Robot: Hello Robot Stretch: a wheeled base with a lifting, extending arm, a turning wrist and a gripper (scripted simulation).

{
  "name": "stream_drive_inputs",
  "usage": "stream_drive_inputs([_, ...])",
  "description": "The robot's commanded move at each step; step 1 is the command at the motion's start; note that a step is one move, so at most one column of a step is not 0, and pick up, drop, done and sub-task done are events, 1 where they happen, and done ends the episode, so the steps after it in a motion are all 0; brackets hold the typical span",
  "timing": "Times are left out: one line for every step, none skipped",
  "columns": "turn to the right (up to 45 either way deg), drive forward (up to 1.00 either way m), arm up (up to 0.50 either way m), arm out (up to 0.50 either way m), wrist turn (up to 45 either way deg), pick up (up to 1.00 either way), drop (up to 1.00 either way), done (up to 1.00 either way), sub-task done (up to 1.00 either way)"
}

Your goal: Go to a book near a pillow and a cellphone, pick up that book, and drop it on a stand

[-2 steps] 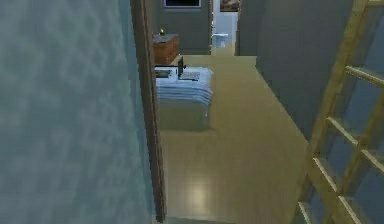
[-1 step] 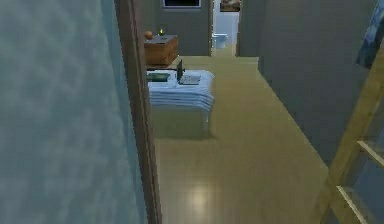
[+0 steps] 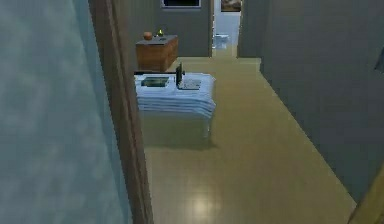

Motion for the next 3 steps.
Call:
stream_drive_inputs([6.0, 0.0, 0.0, 0.0, 0.0, 0.0, 0.0, 0.0, 0.0])
stream_drive_inputs([0.0, 1.0, 0.0, 0.0, 0.0, 0.0, 0.0, 0.0, 0.0])
stream_drive_inputs([0.0, 0.05, 0.0, 0.0, 0.0, 0.0, 0.0, 0.0, 0.0])
